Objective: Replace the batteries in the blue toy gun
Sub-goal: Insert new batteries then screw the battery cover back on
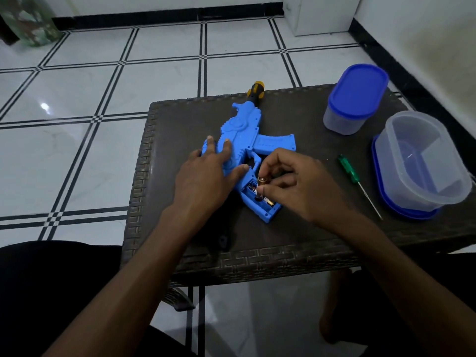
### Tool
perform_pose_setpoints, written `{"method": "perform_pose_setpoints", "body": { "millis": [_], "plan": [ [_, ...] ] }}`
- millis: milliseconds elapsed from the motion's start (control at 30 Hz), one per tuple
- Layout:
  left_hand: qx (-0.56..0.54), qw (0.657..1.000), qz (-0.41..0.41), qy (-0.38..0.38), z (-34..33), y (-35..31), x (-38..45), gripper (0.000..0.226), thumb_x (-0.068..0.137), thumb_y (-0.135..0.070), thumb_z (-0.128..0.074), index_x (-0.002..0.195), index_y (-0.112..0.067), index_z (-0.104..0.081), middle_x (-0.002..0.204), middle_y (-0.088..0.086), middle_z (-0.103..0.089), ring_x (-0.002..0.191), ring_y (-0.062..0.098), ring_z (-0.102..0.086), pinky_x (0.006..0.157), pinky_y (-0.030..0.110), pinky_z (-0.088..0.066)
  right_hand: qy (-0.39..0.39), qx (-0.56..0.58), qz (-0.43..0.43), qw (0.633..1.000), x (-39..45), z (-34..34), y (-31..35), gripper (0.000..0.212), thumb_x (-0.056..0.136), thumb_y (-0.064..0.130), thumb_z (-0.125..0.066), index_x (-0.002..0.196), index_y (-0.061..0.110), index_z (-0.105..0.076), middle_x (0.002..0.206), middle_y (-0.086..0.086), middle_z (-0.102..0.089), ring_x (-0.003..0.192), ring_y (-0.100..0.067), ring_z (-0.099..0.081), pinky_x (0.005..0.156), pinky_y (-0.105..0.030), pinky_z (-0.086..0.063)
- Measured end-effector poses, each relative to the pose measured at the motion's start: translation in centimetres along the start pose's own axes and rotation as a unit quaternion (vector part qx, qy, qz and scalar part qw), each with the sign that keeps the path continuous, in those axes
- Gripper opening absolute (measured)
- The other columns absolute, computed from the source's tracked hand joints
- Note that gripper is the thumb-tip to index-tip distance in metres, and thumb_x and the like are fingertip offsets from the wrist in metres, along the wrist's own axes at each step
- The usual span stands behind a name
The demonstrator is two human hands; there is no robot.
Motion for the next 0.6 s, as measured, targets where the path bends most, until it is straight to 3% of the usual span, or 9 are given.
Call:
{"method": "perform_pose_setpoints", "body": {
  "millis": [133, 400, 500, 600],
  "plan": [
    [0.005, 1.000, 0.001, 0.002, -0.1, 0.0, 0.1, 0.071, 0.091, -0.064, -0.036, 0.151, -0.030, -0.023, 0.161, 0.008, -0.014, 0.139, 0.035, -0.030, 0.107, 0.045, -0.035, 0.004, -0.014, 0.010, 1.000, 0.2, 0.0, 0.2, 0.019, 0.078, -0.002, -0.076, 0.091, 0.005, -0.063, 0.085, -0.006, -0.068, 0.068, -0.011, -0.072, 0.064, -0.023, -0.058],
    [0.001, 1.000, -0.001, 0.001, -0.1, -0.1, 0.0, 0.069, 0.091, -0.063, -0.035, 0.151, -0.030, -0.024, 0.161, 0.008, -0.015, 0.139, 0.036, -0.030, 0.107, 0.046, -0.034, -0.016, -0.085, 0.065, 0.994, 0.1, 0.3, 1.0, 0.012, 0.087, 0.008, -0.068, 0.097, 0.013, -0.063, 0.080, -0.001, -0.065, 0.063, -0.019, -0.069, 0.058, -0.044, -0.056],
    [-0.002, 1.000, 0.003, 0.002, 0.0, 0.0, -0.1, 0.069, 0.092, -0.063, -0.036, 0.151, -0.030, -0.023, 0.161, 0.007, -0.014, 0.140, 0.035, -0.028, 0.108, 0.046, -0.033, -0.016, -0.139, 0.073, 0.987, 0.4, 0.7, 1.2, 0.015, 0.089, 0.012, -0.067, 0.102, 0.020, -0.066, 0.077, -0.001, -0.059, 0.062, -0.022, -0.064, 0.057, -0.040, -0.055],
    [-0.007, 1.000, 0.006, 0.004, 0.0, -0.1, -0.1, 0.069, 0.092, -0.063, -0.037, 0.151, -0.030, -0.023, 0.161, 0.007, -0.014, 0.140, 0.036, -0.028, 0.108, 0.046, -0.033, 0.019, -0.149, 0.017, 0.989, 0.4, 0.8, 0.7, 0.026, 0.080, 0.012, -0.077, 0.103, 0.017, -0.066, 0.076, 0.001, -0.063, 0.062, -0.015, -0.065, 0.058, -0.028, -0.057]
  ]
}}
Point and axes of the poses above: each hand's wrist, its own x-axis towards the middle knuckle, its own z-axis out of the back of the hand, y = z × x, the point moved 6 cm from there along x, towards the middle knuckle
